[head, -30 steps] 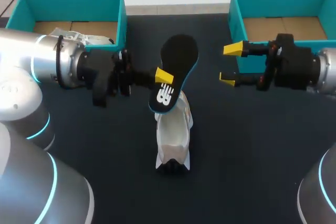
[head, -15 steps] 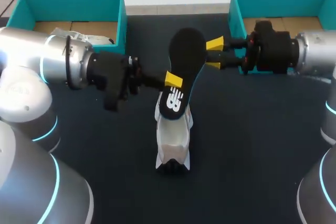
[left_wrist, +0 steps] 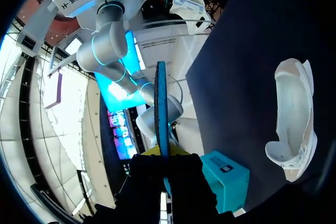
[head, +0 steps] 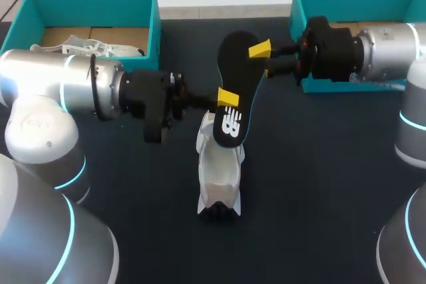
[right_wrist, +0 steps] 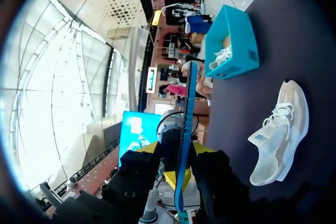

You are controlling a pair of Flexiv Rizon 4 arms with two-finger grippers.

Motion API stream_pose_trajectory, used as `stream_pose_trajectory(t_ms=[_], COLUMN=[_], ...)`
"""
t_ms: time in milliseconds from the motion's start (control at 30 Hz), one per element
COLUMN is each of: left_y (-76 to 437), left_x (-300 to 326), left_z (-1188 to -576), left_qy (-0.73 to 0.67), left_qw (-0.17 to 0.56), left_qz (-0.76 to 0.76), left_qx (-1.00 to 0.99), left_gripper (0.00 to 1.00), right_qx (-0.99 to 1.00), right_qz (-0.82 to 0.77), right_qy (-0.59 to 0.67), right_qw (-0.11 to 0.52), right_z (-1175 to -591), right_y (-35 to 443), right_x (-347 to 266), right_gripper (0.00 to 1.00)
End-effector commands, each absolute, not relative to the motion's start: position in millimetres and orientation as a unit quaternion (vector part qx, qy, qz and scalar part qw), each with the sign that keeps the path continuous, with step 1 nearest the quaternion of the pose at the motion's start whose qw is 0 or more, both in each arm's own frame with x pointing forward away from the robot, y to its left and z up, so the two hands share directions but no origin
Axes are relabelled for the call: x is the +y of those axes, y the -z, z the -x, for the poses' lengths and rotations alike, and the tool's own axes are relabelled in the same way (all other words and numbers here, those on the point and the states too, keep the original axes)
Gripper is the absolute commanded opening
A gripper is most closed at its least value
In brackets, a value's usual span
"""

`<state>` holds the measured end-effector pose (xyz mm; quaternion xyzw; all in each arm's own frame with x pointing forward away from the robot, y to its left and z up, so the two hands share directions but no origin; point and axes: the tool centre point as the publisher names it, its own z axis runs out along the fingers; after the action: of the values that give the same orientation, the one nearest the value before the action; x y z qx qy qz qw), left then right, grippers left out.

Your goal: Take the shoe out of the shoebox, open the shoe tongue, remove and reinsert the insole, then place the shoe into the shoebox

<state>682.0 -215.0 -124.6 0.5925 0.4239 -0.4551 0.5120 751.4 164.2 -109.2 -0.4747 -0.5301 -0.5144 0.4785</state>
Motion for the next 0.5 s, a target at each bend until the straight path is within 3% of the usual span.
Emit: stream_pose_trajectory(t_ms=[33, 100, 200, 367, 500], left_y=[125, 125, 126, 127, 125], left_x=[-225, -225, -225, -224, -223], left_z=[-688, -691, -695, -701, -702], left_qy=[0.455, 0.452, 0.449, 0.443, 0.444], left_qw=[0.514, 0.517, 0.518, 0.524, 0.529], left_qz=[-0.593, -0.593, -0.592, -0.589, -0.582], left_qx=[0.421, 0.420, 0.423, 0.428, 0.428], left_gripper=[0.00, 0.00, 0.00, 0.00, 0.00], right_qx=[-0.537, -0.537, -0.536, -0.536, -0.534], right_qz=[0.466, 0.465, 0.465, 0.465, 0.466], right_qy=[0.507, 0.507, 0.508, 0.508, 0.507], right_qw=[0.488, 0.488, 0.488, 0.488, 0.491], right_z=[-760, -760, -760, -759, -760], right_y=[112, 112, 111, 111, 112], right_x=[172, 173, 172, 172, 173], right_gripper=[0.27, 0.15, 0.12, 0.15, 0.26])
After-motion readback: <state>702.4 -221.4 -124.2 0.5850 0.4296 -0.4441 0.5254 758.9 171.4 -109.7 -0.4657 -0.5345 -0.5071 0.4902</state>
